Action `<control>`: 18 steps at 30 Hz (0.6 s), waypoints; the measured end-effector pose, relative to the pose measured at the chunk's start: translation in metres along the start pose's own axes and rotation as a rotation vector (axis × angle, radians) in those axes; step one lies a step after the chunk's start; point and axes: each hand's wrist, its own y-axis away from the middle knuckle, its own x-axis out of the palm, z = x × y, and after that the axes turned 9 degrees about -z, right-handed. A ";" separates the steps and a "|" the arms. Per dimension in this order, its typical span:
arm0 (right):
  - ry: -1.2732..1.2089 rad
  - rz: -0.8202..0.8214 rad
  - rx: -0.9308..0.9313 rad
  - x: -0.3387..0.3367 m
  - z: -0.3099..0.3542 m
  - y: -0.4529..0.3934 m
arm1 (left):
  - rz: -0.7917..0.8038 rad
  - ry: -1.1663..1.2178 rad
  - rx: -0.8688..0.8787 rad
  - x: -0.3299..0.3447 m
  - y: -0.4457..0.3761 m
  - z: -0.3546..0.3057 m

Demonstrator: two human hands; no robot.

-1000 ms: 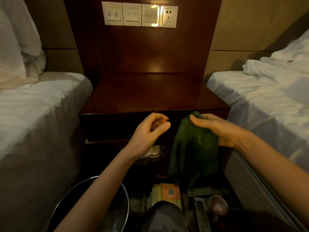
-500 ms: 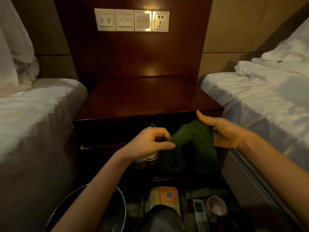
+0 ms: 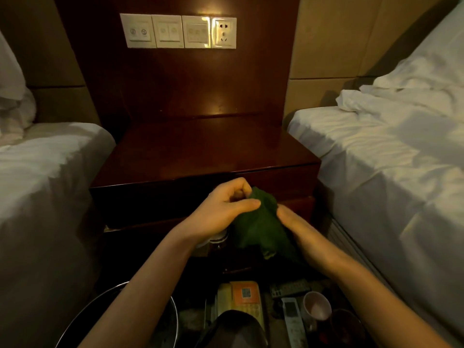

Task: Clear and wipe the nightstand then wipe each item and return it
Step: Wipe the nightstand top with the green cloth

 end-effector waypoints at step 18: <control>0.604 -0.322 -0.884 0.010 -0.001 0.014 | -0.264 0.288 -0.408 0.014 -0.012 -0.001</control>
